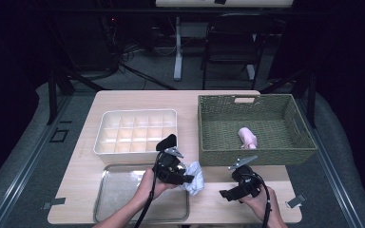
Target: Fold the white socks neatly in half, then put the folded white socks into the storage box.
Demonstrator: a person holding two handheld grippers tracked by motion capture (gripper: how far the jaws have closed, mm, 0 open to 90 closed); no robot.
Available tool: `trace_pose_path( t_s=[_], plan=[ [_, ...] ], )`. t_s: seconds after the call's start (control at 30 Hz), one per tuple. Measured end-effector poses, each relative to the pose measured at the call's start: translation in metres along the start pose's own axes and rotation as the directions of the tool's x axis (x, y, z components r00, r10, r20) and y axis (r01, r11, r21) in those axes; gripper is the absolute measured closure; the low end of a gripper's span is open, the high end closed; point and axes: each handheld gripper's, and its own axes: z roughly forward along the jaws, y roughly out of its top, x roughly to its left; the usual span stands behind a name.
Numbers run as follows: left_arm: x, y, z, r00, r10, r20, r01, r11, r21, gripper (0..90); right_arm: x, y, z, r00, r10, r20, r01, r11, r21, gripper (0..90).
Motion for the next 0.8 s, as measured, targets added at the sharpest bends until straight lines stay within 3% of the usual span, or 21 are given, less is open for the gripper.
trace_pose_path(
  t_s=[0.8],
  plan=[
    [0.006, -0.018, -0.038, 0.9971, -0.011, -0.075, 0.007, 0.9985, -0.054, 64.8, -0.001, 0.001, -0.001, 0.9998, -0.016, -0.007, 0.016, 1.000, 0.004, 13.5]
  ],
)
